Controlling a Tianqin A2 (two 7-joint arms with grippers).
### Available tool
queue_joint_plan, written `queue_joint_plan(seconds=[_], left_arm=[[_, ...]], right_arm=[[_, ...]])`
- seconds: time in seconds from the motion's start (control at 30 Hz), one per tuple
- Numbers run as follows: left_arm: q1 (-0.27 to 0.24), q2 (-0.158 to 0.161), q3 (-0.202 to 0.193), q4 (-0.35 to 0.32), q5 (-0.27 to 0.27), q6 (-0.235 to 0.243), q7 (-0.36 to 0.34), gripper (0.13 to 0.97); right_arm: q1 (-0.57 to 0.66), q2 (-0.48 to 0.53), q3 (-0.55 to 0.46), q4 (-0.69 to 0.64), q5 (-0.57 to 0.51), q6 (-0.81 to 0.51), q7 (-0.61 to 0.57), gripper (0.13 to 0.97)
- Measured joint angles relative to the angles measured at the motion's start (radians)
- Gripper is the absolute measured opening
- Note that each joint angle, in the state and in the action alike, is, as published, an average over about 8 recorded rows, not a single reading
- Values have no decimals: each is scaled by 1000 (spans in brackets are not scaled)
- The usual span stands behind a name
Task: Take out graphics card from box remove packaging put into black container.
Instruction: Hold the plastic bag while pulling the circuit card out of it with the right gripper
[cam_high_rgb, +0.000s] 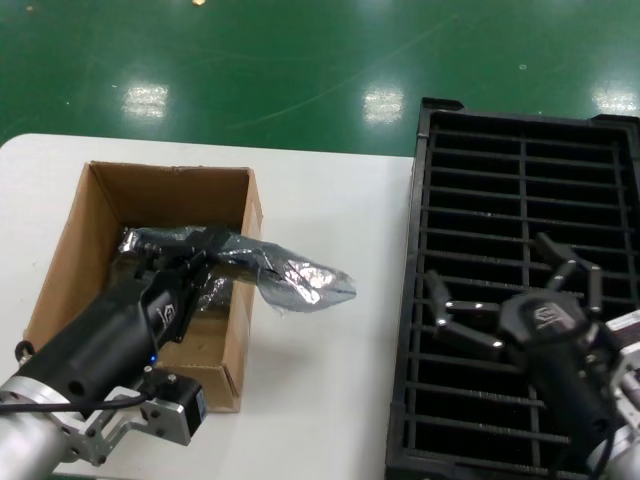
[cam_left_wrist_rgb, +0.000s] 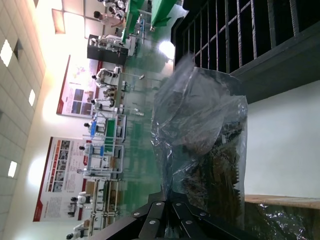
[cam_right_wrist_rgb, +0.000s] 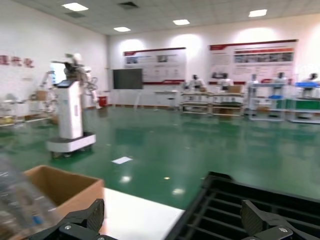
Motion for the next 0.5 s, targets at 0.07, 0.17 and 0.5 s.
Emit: queue_joint_plan(seconds=[0.07,0.17,0.5], left_arm=[[0,0,0,0,0,0,0,140],[0,0,0,0,0,0,0,140],[0,0,0,0,0,0,0,140]], right_arm=[[3,8,-23,8,-7,-6,8,944],[5,19,-48,17,-17,-19,14,922],[-9,31,-61,36,-18,-103,-29,799]])
